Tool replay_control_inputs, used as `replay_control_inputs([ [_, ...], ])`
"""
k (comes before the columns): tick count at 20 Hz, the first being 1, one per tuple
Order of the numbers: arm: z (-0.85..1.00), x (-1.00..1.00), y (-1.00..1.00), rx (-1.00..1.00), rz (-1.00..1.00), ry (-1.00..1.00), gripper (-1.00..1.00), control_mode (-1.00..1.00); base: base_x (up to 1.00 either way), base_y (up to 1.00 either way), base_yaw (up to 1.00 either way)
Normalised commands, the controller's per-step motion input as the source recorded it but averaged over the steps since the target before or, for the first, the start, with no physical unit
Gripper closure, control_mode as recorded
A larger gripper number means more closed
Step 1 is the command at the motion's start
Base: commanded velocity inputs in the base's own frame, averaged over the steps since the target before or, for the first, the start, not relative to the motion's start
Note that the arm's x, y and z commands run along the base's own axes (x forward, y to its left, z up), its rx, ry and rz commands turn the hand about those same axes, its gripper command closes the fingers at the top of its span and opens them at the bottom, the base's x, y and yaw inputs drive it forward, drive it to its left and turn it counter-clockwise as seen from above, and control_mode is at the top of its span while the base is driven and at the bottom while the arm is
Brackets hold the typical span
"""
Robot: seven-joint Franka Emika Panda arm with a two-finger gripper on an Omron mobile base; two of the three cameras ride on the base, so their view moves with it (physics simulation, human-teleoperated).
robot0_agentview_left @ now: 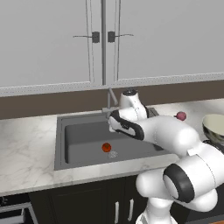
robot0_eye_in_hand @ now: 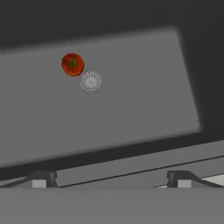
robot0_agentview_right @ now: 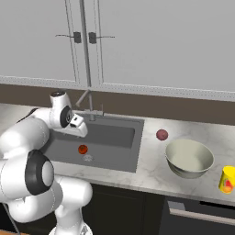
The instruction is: Remove the tomato and onion from the sink. Then move the bowl and cup from the counter to the sink for washing.
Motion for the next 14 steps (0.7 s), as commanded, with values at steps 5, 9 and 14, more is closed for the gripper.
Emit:
replay_control_inputs([
  [5, -0.07, -0.02, 0.31, 0.0, 0.0, -0.02, -1.0, -1.0, 0.0, 0.0, 0.0],
  [9, -0.07, 0.0, 0.33, 0.0, 0.0, -0.01, -1.0, -1.0, 0.0, 0.0, 0.0],
  [14, -0.09, 0.01, 0.28, -0.04, 0.0, -0.04, -1.0, -1.0, 0.0, 0.0, 0.0],
])
